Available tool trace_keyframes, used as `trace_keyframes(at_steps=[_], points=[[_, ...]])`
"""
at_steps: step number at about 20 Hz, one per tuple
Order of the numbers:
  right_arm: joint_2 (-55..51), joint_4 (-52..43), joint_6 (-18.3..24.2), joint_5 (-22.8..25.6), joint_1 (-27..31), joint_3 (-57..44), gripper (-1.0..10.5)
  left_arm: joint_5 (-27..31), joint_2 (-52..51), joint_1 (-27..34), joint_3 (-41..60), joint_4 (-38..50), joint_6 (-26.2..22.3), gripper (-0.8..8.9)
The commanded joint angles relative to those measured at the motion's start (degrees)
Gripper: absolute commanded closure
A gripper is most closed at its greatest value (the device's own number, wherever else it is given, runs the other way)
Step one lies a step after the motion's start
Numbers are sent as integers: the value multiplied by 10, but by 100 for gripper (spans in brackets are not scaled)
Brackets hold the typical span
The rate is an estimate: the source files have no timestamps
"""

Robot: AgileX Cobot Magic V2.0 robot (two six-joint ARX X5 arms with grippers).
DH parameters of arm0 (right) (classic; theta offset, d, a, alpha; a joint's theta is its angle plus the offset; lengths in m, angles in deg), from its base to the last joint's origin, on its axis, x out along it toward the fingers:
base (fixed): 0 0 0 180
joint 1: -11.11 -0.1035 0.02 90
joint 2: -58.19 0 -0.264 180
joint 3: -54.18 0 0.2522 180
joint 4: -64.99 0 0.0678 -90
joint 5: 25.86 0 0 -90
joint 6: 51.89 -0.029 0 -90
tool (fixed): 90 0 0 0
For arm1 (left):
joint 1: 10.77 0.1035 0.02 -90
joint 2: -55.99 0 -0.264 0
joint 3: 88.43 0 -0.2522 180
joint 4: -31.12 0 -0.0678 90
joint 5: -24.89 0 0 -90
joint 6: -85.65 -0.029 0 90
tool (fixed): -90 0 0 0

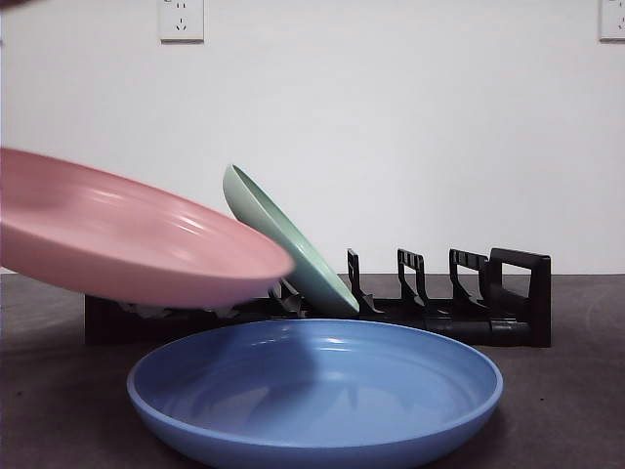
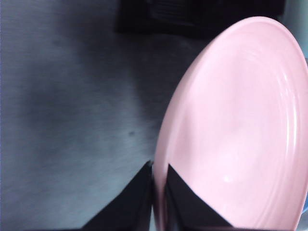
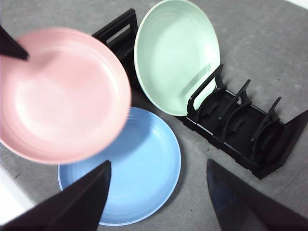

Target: Place the plate

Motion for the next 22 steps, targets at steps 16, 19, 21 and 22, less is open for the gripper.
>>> trace_keyframes(at_steps=[16, 19, 21, 22], points=[[-5, -3, -13, 4, -6, 3, 636, -5, 259, -162, 1, 206, 88, 798], [-5, -3, -13, 4, -6, 3, 636, -5, 265, -162, 1, 203, 87, 779], [-5, -3, -13, 4, -6, 3, 636, -5, 265, -162, 1, 198, 89, 659], [-5, -3, -13, 4, -6, 3, 636, -4, 265, -162, 1, 189, 90, 582]])
